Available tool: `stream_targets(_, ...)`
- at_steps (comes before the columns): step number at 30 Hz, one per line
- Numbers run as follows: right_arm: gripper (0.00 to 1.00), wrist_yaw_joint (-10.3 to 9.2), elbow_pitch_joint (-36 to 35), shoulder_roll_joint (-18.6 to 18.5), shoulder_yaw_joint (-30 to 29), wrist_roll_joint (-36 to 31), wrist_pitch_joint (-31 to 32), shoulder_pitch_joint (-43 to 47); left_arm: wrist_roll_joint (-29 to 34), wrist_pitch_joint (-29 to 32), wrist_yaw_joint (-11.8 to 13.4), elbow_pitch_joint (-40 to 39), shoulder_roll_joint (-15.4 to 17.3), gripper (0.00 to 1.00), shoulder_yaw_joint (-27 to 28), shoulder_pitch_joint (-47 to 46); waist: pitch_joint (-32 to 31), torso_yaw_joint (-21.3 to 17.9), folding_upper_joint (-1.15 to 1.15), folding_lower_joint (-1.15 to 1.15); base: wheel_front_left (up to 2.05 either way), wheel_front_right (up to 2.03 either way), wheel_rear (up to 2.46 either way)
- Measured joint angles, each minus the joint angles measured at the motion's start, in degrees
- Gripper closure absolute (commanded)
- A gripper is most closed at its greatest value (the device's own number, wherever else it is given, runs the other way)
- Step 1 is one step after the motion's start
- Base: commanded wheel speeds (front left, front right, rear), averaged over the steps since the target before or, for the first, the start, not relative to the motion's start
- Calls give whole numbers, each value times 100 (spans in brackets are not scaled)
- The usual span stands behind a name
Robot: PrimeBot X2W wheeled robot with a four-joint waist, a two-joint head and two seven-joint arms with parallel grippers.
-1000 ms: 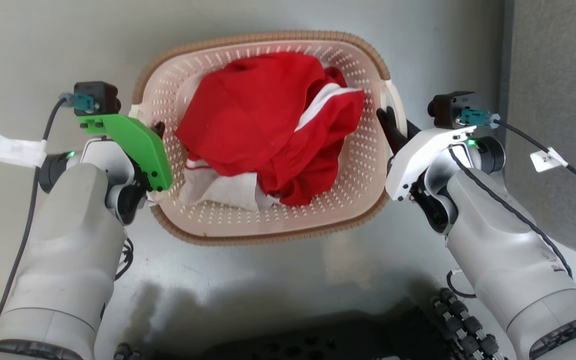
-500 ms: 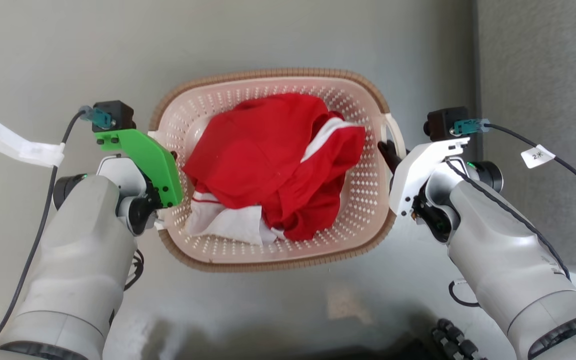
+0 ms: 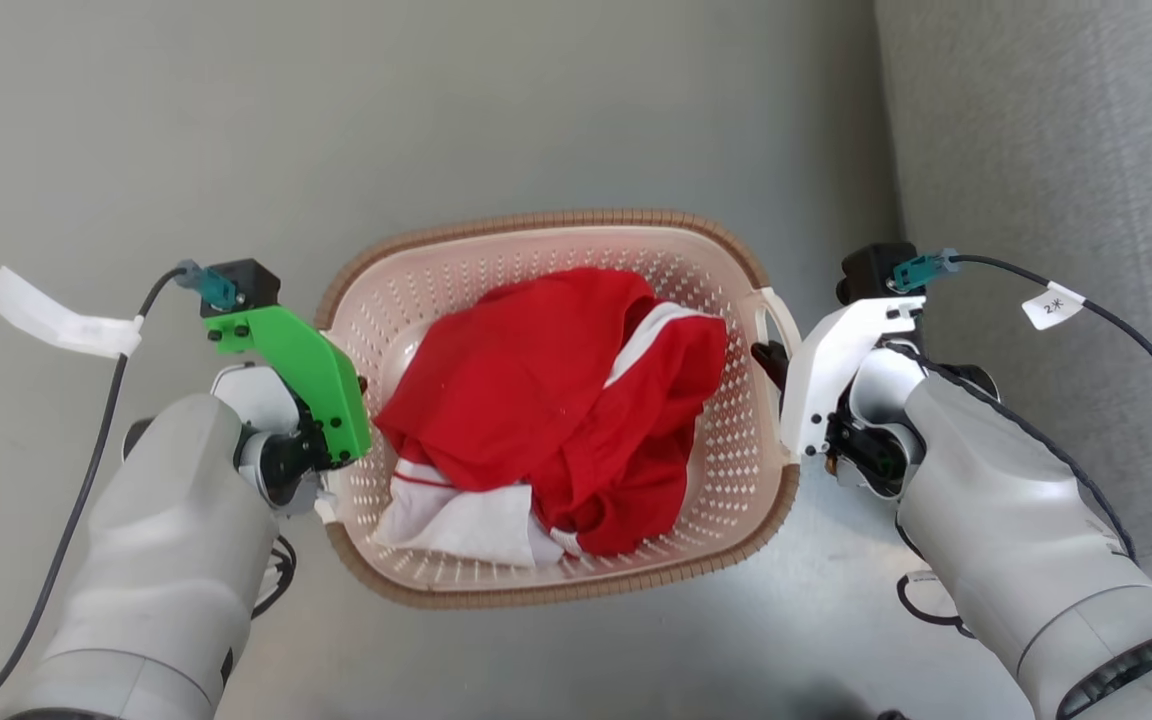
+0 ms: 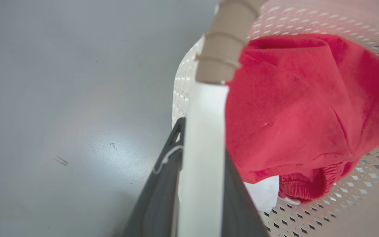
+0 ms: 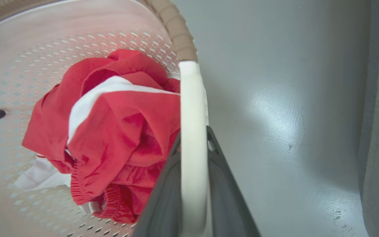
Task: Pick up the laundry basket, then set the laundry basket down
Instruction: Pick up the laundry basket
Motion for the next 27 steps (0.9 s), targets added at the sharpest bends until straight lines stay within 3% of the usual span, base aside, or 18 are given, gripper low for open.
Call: stream_targets(27,100,1,465,31,118,720,1124,183,-659,917,18,191,14,100,-209,532,-1572,-132,0,0,0,0,0)
